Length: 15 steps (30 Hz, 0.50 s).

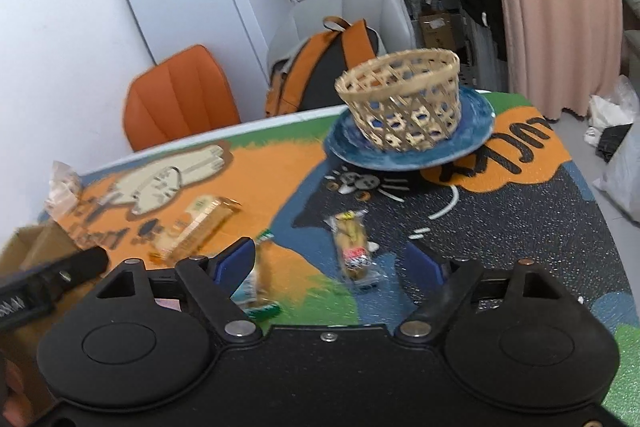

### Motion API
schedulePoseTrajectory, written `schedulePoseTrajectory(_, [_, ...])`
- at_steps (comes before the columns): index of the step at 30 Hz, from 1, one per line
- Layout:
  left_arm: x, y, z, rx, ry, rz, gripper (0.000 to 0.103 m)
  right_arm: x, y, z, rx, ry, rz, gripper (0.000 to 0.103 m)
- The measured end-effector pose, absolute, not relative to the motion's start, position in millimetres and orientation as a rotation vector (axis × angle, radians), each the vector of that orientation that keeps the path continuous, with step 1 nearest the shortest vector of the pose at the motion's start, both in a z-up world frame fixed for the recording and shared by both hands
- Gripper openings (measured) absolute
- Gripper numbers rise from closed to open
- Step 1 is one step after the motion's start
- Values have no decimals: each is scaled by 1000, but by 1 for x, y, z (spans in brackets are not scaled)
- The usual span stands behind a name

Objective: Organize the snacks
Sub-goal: 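Move both grippers toward the pink pastry and remaining snacks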

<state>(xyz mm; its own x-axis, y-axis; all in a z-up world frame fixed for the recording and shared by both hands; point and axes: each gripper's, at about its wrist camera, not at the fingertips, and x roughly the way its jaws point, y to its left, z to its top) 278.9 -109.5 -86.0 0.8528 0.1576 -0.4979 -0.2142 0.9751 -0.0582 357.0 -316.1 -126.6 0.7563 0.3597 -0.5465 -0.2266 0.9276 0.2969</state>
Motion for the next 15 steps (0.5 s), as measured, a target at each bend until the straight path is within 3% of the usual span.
schedulePoseTrajectory(5, [288,-117,-94,-131,530,149,91,357,-313,-129,199,628,322,80])
schedulePoseTrajectory(15, [309,-113,-124,-196,622,160,80,365,-308,-138,163,632,319,73])
